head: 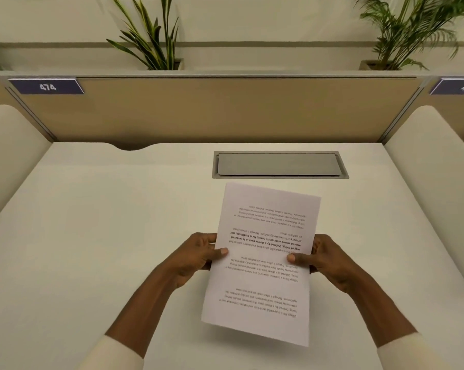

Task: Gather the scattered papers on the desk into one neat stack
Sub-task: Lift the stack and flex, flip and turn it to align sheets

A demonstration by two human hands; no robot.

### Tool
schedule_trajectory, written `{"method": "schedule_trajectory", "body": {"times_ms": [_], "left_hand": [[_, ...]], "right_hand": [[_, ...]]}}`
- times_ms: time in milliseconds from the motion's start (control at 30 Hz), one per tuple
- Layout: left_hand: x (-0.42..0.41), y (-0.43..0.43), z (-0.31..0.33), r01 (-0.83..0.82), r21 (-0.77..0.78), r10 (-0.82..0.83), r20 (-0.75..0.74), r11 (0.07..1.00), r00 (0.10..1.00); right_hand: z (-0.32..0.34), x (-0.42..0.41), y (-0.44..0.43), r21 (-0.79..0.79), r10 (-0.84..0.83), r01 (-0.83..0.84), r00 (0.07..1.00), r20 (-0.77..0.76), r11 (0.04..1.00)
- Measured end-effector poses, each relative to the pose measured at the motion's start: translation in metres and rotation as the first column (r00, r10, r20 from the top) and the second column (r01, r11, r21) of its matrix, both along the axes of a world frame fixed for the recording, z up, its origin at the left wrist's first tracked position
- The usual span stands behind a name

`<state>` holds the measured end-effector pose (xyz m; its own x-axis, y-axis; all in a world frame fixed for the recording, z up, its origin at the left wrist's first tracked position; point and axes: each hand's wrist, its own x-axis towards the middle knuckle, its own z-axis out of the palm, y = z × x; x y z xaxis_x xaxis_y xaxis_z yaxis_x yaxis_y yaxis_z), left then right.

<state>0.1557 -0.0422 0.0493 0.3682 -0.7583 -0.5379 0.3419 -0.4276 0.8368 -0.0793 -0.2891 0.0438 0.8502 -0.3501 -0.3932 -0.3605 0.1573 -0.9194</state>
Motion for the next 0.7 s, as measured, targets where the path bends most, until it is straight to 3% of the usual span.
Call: {"method": "schedule_trajectory", "body": {"times_ms": [233,400,533,700], "left_hand": [[0.004,-0.021,0.004,-0.040,-0.088,0.035,-0.062,0.995,0.997],[0.002,-0.029,0.010,-0.102,-0.207,0.114,0.047,0.973,0.992],[-0.013,-0.041,0.016,-0.265,-0.318,0.360,0.291,0.910,0.886],[-0.025,-0.043,0.003,-0.400,-0.374,0.529,0.363,0.837,0.767]], "right_hand": [[0.011,0.010,-0.011,-0.128,-0.028,0.032,0.999,0.031,0.991],[0.026,0.024,-0.012,-0.322,-0.111,0.136,0.989,0.095,0.937],[0.032,0.038,0.000,-0.517,-0.240,0.304,0.952,0.188,0.800],[0.025,0.044,0.020,-0.544,-0.307,0.408,0.912,0.271,0.733]]}}
